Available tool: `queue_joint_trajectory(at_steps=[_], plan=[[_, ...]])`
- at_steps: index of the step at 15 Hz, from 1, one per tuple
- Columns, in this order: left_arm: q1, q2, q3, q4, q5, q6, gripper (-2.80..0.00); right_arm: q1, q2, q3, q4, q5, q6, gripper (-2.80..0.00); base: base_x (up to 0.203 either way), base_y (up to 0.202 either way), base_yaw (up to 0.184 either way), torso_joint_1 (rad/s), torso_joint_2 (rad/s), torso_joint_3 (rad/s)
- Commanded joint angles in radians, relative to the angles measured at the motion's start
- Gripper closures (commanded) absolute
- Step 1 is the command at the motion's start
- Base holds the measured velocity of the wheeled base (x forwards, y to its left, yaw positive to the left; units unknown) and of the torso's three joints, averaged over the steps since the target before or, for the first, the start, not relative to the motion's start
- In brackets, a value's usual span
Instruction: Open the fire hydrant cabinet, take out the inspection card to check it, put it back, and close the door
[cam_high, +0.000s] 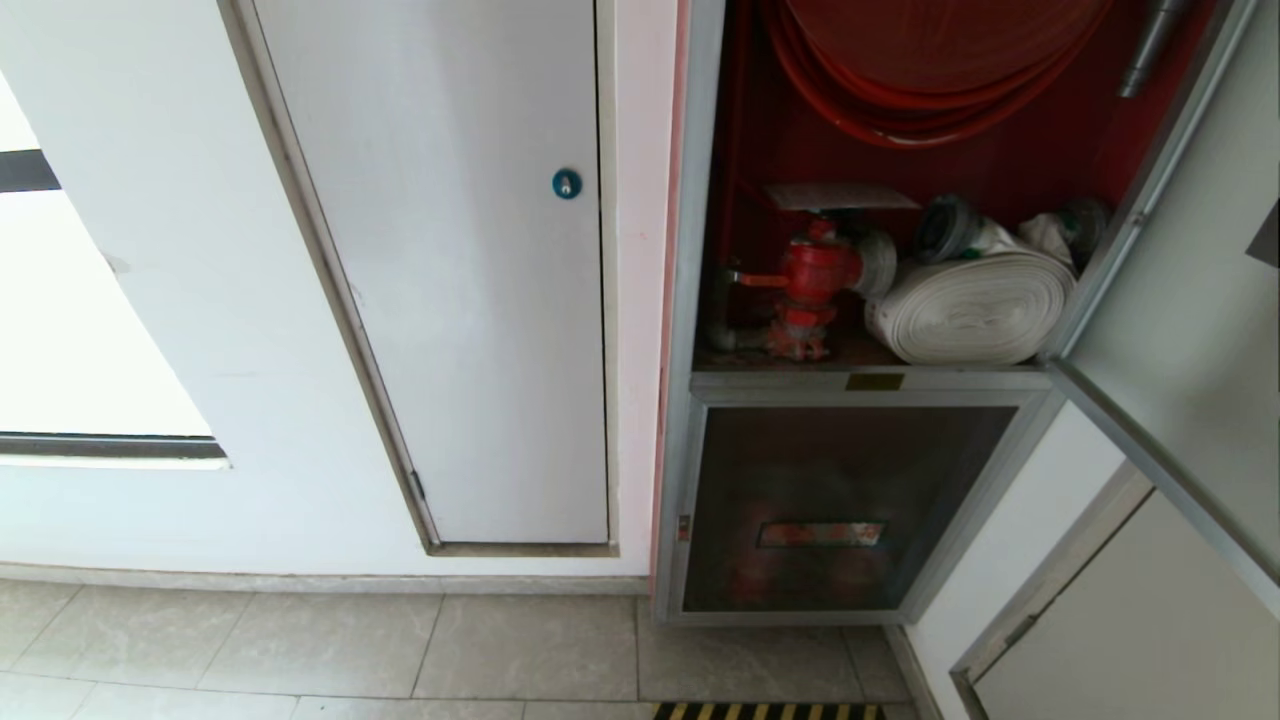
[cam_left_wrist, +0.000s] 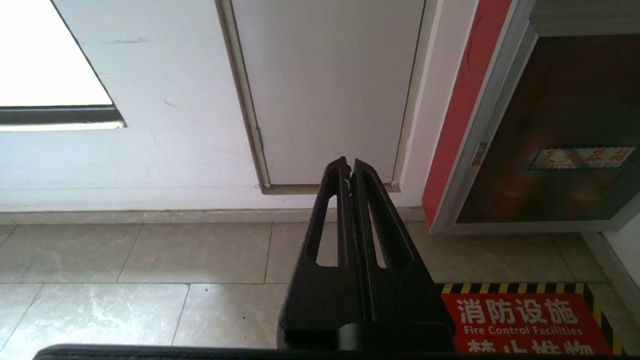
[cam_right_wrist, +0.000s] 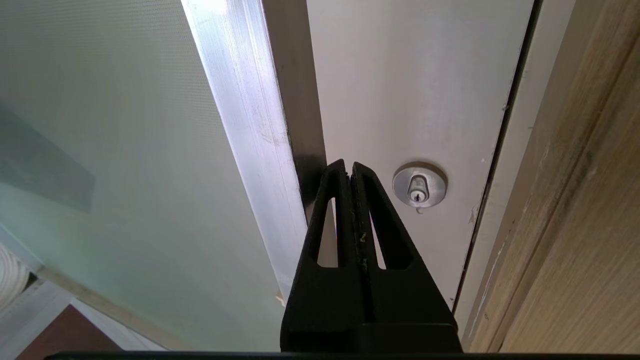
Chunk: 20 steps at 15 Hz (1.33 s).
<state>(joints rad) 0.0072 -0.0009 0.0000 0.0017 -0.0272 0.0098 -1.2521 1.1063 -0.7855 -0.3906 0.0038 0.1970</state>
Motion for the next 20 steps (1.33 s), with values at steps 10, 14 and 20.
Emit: queue_joint_trajectory(at_steps=[10,14,20], plan=[[0.000,0.001,0.000,0.000,0.000,-0.001,0.00,0.012,-0.093,0.047,-0.001,0.018,0.001,0.00,0.000,0.000,0.000,0.000,0.00,0.000],[0.000,0.001,0.000,0.000,0.000,0.001,0.00,0.041,-0.128,0.068,0.000,0.019,-0.002,0.00,0.000,0.000,0.000,0.000,0.00,0.000],[0.000,0.001,0.000,0.000,0.000,0.001,0.00,0.094,-0.152,0.082,0.014,0.017,-0.005,0.00,0.000,0.000,0.000,0.000,0.00,0.000]])
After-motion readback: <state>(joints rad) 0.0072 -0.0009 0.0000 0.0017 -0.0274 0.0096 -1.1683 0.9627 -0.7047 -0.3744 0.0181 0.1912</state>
